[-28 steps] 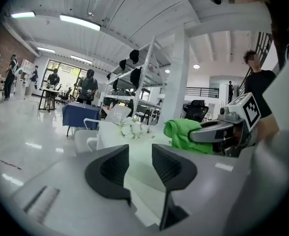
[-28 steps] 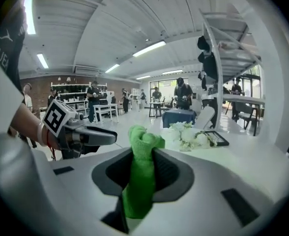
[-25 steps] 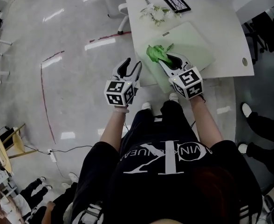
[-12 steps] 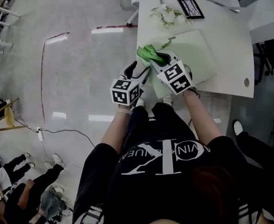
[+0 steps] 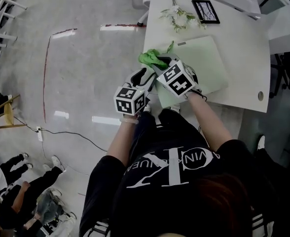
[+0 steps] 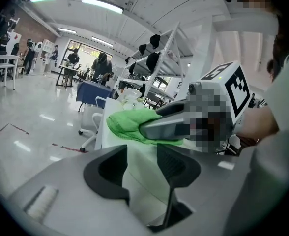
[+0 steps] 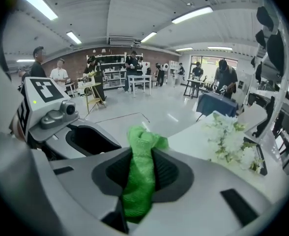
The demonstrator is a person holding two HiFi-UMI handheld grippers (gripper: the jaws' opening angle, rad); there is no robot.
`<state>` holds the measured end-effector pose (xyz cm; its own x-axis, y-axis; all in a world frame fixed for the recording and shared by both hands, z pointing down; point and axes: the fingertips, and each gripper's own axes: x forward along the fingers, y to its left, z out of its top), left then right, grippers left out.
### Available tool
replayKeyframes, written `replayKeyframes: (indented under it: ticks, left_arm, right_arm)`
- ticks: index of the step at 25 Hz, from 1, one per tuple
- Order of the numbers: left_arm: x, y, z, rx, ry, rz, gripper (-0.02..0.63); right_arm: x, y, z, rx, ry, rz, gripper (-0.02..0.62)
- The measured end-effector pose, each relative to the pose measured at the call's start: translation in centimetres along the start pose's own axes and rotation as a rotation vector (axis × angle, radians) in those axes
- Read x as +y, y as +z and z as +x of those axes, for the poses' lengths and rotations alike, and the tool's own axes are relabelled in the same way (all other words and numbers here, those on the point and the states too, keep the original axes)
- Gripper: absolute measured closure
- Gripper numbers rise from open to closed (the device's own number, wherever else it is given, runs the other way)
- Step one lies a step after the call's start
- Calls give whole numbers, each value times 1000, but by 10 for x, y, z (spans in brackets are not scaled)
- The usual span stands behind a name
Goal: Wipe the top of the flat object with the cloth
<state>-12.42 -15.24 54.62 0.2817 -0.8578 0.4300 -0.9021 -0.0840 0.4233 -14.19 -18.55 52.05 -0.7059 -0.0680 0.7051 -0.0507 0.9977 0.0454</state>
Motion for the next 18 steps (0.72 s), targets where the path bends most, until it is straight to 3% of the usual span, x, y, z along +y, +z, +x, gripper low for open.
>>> replayKeyframes:
  ticks: [6, 18]
  left_arm:
    - [0, -2, -2, -18, 22, -32, 423]
    - [0, -2, -4, -22, 81, -27, 434]
  right_arm:
    - [-5, -3, -4, -4, 3, 5, 511]
    - [-65, -42, -37, 11, -130, 131, 511]
